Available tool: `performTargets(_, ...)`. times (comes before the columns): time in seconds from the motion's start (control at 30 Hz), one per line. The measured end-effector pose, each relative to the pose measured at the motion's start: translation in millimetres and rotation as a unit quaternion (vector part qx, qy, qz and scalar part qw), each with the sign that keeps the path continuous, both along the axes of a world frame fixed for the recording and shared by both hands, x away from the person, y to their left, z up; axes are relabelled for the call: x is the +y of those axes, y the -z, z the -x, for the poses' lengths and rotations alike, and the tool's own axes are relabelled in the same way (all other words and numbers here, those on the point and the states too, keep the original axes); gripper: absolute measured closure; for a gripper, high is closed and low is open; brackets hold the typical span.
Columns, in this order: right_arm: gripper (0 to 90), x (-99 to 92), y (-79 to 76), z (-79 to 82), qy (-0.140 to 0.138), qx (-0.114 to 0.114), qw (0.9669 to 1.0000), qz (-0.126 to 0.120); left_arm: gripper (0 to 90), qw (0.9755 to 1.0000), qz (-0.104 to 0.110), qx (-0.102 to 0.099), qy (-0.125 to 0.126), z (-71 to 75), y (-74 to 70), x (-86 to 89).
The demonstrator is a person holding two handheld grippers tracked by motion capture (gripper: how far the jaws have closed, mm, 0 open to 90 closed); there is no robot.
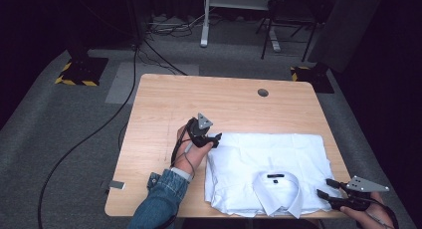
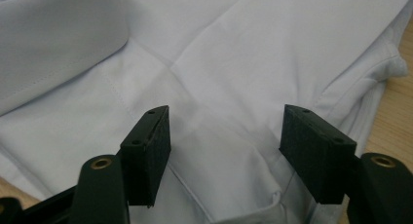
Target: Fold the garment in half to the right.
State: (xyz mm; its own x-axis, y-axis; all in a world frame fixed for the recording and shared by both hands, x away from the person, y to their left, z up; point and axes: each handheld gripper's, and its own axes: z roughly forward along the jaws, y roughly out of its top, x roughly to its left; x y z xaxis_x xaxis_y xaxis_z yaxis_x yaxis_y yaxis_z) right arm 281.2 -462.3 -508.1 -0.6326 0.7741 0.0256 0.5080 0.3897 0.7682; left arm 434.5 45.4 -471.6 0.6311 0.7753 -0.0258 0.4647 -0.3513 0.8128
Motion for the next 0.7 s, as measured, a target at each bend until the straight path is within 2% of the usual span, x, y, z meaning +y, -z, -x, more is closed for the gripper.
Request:
performTargets(0.13, 35.7, -0.7, 0.8, 0.5, 0.001, -0.003, 1.0, -0.004, 28.1, 0.9999, -0.013, 0.01, -0.001, -6.9, 11.3, -1.4)
performTargets(0.27, 35.7, -0.7, 0.8, 0.5, 0.001, -0.003, 1.0, -0.004, 28.5, 0.9996, -0.009, 0.026, -0.001, -12.8, 21.5, -3.1)
performTargets(0.37, 35.8, -0.7, 0.8, 0.5, 0.001, -0.003, 1.0, -0.004, 30.0, 0.9995, -0.016, 0.029, 0.001, -15.5, 27.1, -4.6)
performTargets(0.47, 35.8, -0.7, 0.7, 0.4, 0.0, -0.002, 1.0, -0.004, 34.5, 0.9989, -0.018, 0.042, 0.006, -17.2, 31.8, -5.1)
performTargets(0.6, 35.8, -0.8, 0.9, 0.5, 0.001, -0.003, 1.0, -0.005, 37.8, 0.9978, -0.039, 0.053, 0.009, -19.1, 36.3, -5.1)
performTargets(0.7, 35.8, -0.9, 1.0, 0.6, 0.001, -0.004, 1.0, -0.005, 39.6, 0.9979, -0.038, 0.051, 0.013, -20.2, 36.3, -5.6)
